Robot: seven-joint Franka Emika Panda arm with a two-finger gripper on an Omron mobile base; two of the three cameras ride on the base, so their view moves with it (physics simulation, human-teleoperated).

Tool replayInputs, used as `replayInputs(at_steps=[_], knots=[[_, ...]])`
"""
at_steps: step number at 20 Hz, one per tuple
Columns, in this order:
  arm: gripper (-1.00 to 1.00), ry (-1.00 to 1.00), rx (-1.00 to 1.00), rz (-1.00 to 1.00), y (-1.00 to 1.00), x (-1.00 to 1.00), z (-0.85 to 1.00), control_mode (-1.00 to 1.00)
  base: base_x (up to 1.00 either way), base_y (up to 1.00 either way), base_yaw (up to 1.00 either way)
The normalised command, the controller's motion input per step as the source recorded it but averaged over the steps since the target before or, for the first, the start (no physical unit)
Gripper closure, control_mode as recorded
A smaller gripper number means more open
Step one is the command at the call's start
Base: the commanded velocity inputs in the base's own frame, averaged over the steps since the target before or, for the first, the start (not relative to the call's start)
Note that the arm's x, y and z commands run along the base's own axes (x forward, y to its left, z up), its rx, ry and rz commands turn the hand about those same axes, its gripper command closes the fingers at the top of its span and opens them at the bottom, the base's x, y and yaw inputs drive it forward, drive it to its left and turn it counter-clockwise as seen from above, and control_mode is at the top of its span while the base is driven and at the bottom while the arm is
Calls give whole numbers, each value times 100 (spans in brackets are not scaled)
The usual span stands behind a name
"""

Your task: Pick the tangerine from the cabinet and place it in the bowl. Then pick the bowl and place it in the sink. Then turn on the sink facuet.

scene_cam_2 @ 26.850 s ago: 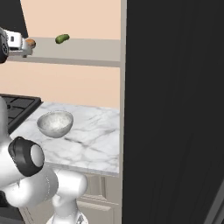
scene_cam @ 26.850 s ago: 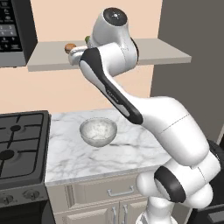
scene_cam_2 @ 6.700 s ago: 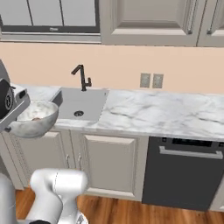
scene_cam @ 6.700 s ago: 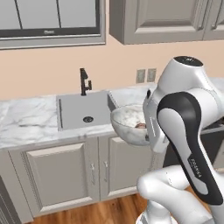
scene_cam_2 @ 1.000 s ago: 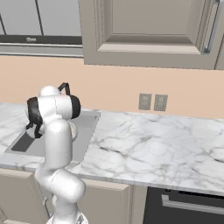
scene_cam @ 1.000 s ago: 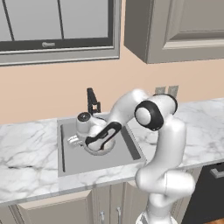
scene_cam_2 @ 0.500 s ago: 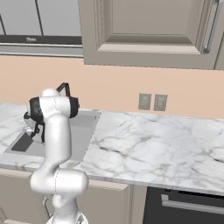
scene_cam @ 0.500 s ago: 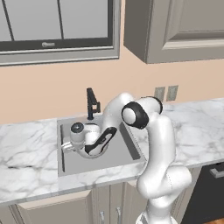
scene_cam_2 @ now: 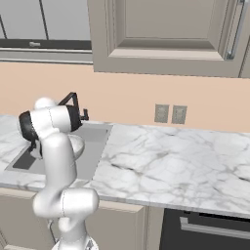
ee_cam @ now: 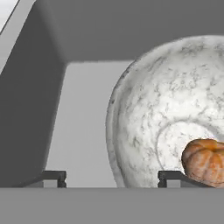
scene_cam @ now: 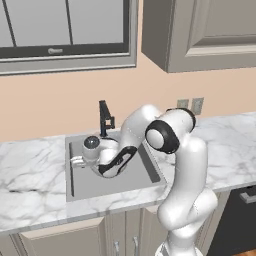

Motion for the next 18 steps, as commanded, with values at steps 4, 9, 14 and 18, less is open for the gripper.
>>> replayInputs(at_steps=[4, 9, 14, 18], knots=[[-100, 0, 15, -18, -16, -52, 93, -100, 0, 0, 0], [-100, 0, 17, -21, -22, -75, 100, -100, 0, 0, 0], [-100, 0, 14, -23, -18, -74, 100, -100, 0, 0, 0], [-100, 0, 10, -21, -4, -58, 100, -100, 0, 0, 0]])
